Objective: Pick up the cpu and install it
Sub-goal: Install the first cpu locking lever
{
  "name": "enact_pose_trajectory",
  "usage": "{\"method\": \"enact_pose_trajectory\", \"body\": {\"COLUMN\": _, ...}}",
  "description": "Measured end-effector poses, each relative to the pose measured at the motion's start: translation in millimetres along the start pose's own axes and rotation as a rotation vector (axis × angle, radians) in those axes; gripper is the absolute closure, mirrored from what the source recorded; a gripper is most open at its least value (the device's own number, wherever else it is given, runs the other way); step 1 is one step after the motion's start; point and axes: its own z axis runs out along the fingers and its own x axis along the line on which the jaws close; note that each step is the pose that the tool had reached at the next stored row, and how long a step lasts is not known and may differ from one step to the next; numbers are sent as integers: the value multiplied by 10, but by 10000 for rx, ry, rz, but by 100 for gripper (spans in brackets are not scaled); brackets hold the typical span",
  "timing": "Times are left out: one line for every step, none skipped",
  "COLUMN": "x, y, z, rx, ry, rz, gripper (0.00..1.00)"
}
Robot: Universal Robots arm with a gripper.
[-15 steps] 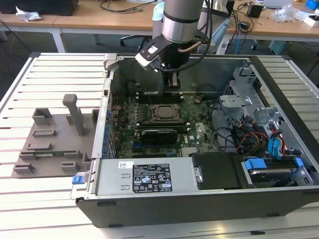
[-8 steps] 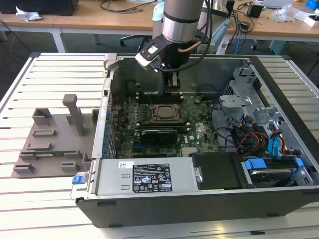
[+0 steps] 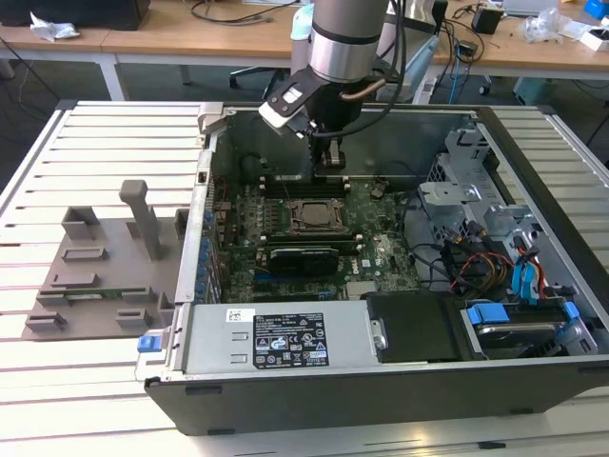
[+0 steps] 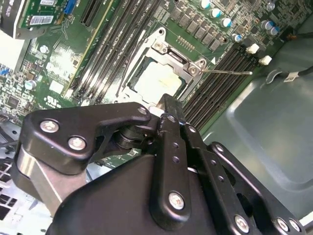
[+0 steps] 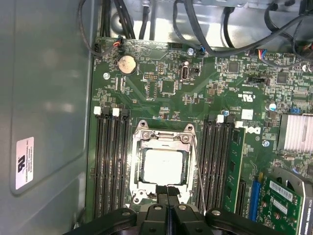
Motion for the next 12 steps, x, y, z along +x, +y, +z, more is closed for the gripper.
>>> {"method": "enact_pose_trajectory", "body": {"x": 0, "y": -1, "z": 0, "rx": 0, "ry": -11, "rz": -187, "gripper": 89}}
{"method": "enact_pose_trajectory", "body": {"x": 0, "y": 0, "z": 0, "rx": 0, "ry": -26, "rz": -445, "gripper": 89}}
{"method": "enact_pose_trajectory", "body": {"x": 0, "y": 0, "z": 0, "rx": 1, "ry": -40, "rz": -681, "gripper": 89}}
{"method": "enact_pose_trajectory", "body": {"x": 0, "y": 0, "z": 0, "rx": 1, "ry": -47, "rz": -792, "gripper": 89}}
{"method": "enact_pose_trajectory", "body": {"x": 0, "y": 0, "z": 0, "rx": 2, "ry": -52, "rz": -885, "gripper": 89}}
{"method": "enact_pose_trajectory", "body": {"x": 0, "y": -1, "z": 0, "rx": 2, "ry": -59, "rz": -1012, "gripper": 89}}
{"method": "enact_pose_trajectory", "body": {"x": 0, "y": -1, "z": 0, "rx": 2, "ry": -66, "rz": -1124, "gripper": 89}}
{"method": "enact_pose_trajectory", "body": {"x": 0, "y": 0, "z": 0, "rx": 3, "ry": -84, "rz": -1420, "gripper": 89}}
{"method": "enact_pose_trajectory", "body": {"x": 0, "y": -1, "z": 0, "rx": 3, "ry": -95, "rz": -1606, "gripper": 89}}
{"method": "enact_pose_trajectory", "body": {"x": 0, "y": 0, "z": 0, "rx": 3, "ry": -101, "rz": -1718, "gripper": 89}}
{"method": "enact_pose_trajectory", "body": {"x": 0, "y": 0, "z": 0, "rx": 4, "ry": -107, "rz": -1802, "gripper": 89}}
{"method": "enact_pose_trajectory", "body": {"x": 0, "y": 0, "z": 0, "rx": 4, "ry": -120, "rz": -2021, "gripper": 89}}
